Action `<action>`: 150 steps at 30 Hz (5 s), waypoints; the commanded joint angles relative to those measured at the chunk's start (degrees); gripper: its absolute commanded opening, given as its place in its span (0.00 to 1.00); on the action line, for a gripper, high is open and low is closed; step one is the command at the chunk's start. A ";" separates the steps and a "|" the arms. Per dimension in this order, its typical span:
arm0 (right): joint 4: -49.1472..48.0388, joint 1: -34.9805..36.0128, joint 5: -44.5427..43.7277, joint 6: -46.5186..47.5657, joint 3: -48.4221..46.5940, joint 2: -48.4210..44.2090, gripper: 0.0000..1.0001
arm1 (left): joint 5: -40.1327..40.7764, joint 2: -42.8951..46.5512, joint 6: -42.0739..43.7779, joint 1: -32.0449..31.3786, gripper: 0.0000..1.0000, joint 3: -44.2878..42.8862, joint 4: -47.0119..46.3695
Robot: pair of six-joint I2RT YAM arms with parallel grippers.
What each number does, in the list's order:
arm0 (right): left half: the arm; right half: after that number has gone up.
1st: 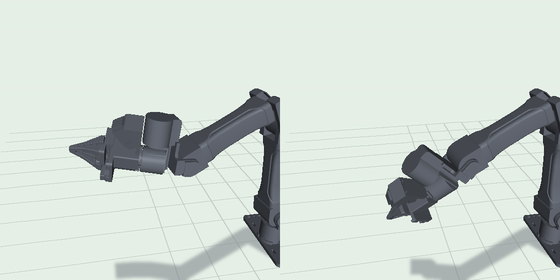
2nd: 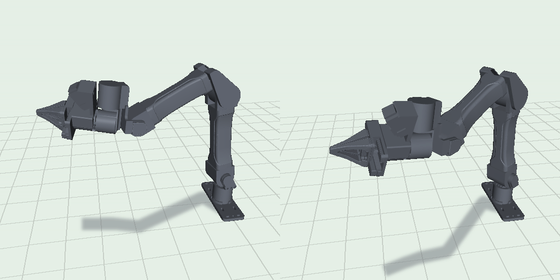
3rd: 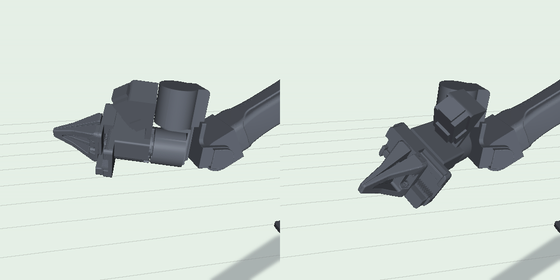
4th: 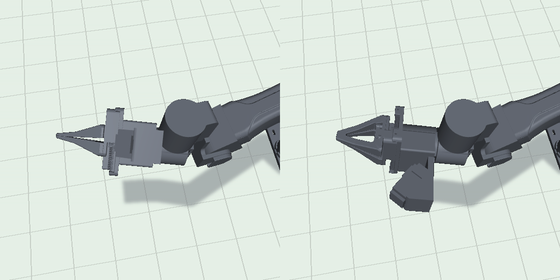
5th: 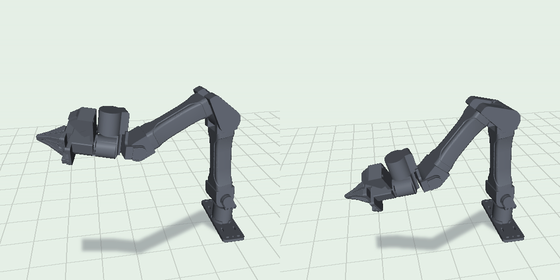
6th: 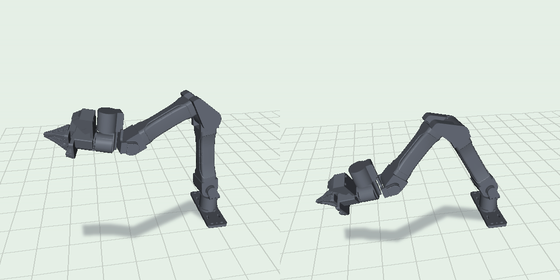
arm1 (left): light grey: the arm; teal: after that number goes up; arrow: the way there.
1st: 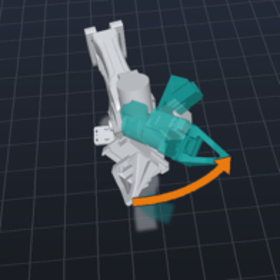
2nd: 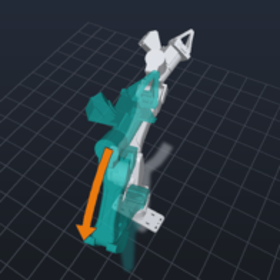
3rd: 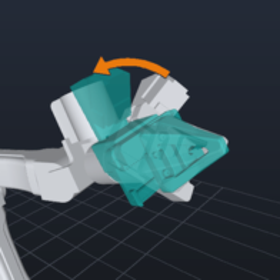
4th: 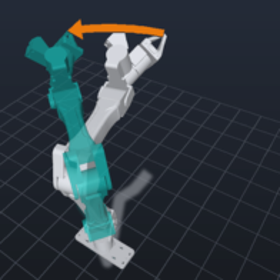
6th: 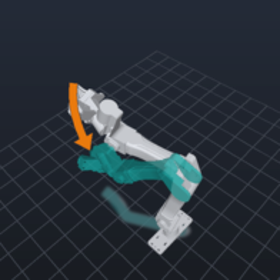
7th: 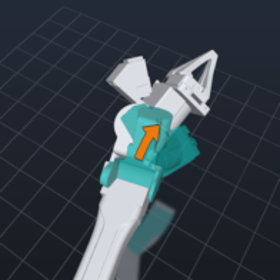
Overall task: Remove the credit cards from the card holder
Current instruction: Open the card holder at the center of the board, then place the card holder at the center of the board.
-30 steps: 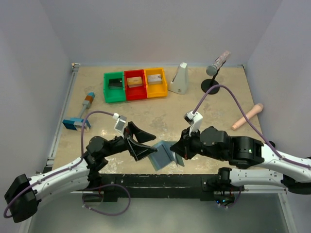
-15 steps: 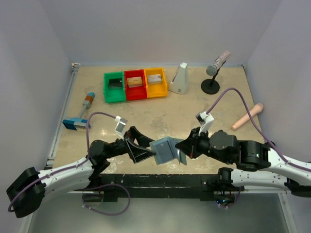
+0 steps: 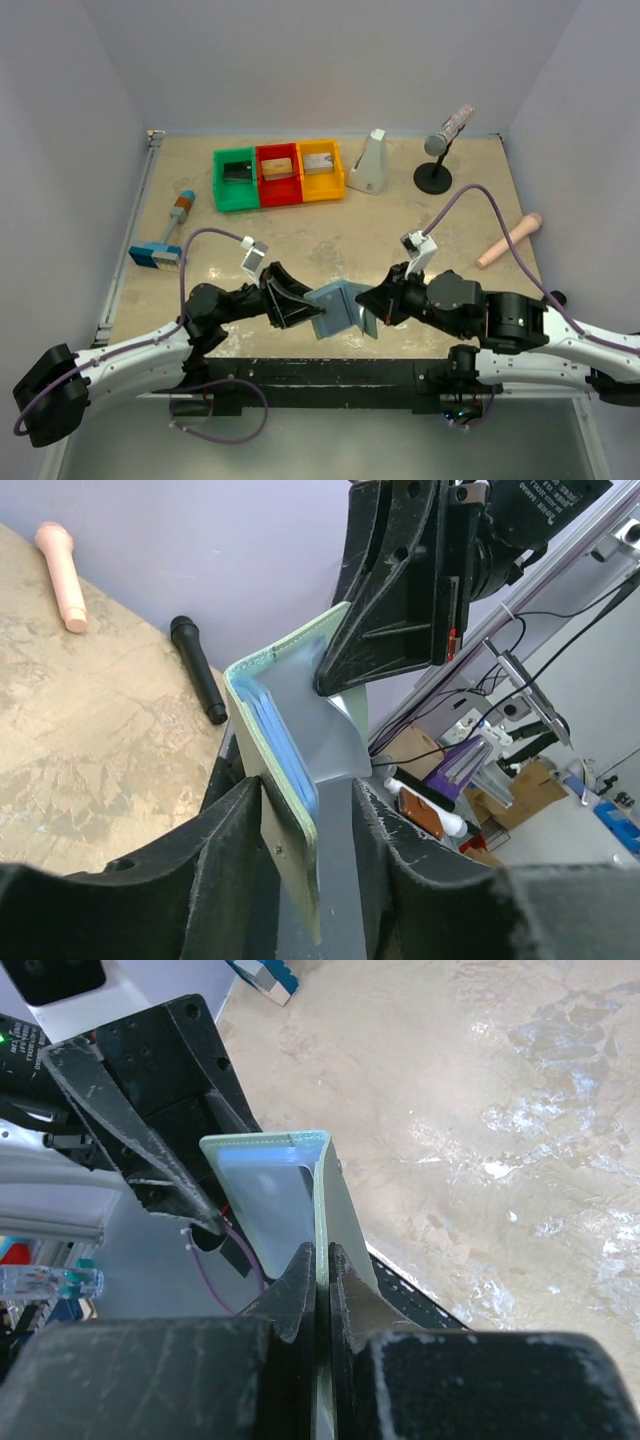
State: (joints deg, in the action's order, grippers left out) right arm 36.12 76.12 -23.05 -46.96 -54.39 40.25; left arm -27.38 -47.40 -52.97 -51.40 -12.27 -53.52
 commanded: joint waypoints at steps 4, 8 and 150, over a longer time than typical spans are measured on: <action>-4.83 0.17 -0.95 -1.12 0.95 -2.19 0.00 | 0.83 1.78 3.57 -0.28 0.29 -1.35 2.19; -4.92 0.17 -1.21 -1.47 1.66 -3.16 0.00 | 1.27 3.01 4.45 -0.28 0.27 -1.26 3.86; -0.44 -3.96 3.19 -4.10 -6.08 13.54 0.85 | 19.73 -0.50 7.62 -4.50 0.00 -47.84 81.55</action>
State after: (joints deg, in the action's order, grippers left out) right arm 34.94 72.66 -18.55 -49.10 -60.60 55.16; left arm -8.14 -49.17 -44.42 -55.59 -57.54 28.88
